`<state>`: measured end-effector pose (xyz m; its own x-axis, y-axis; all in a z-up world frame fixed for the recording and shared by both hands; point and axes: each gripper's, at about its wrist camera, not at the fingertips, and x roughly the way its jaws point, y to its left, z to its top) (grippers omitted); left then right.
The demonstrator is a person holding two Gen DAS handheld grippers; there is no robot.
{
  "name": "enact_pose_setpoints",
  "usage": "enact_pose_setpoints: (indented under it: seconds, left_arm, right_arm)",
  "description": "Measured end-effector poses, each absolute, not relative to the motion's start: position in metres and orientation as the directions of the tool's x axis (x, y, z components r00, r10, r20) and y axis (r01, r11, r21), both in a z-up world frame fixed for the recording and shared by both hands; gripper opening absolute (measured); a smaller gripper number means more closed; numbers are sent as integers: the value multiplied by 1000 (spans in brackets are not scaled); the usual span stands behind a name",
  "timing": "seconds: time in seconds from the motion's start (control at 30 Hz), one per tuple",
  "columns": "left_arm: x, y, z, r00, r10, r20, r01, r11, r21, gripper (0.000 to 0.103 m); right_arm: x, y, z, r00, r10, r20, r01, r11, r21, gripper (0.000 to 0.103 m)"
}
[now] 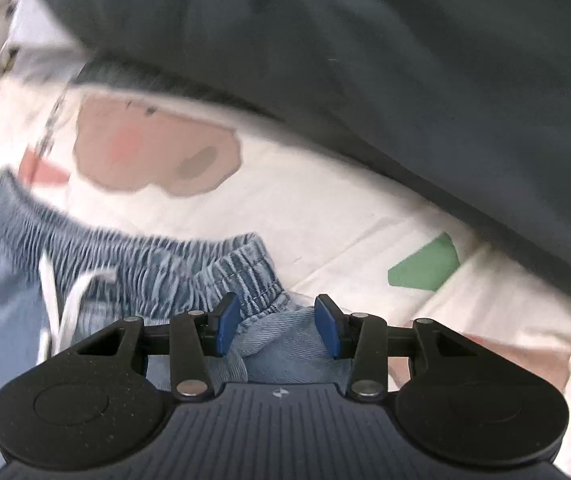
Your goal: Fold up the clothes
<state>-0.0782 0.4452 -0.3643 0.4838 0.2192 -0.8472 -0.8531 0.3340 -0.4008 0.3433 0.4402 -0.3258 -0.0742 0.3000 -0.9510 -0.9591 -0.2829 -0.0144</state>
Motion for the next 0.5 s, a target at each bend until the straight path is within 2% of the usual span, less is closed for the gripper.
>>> enact_pose_setpoints:
  seconds: [0.2, 0.23, 0.5]
  left_arm:
    - [-74, 444, -367, 473, 224, -852, -852, 361, -378, 48]
    - [-74, 444, -368, 473, 224, -852, -853, 360, -378, 48]
    - [-74, 444, -374, 483, 228, -845, -850, 356, -389, 48]
  right_arm:
    - [326, 440, -333, 26, 253, -967, -882, -450, -142, 49]
    - [326, 441, -334, 40, 248, -968, -874, -461, -155, 53]
    - [339, 447, -354, -2, 227, -974, -903, -418, -96, 57]
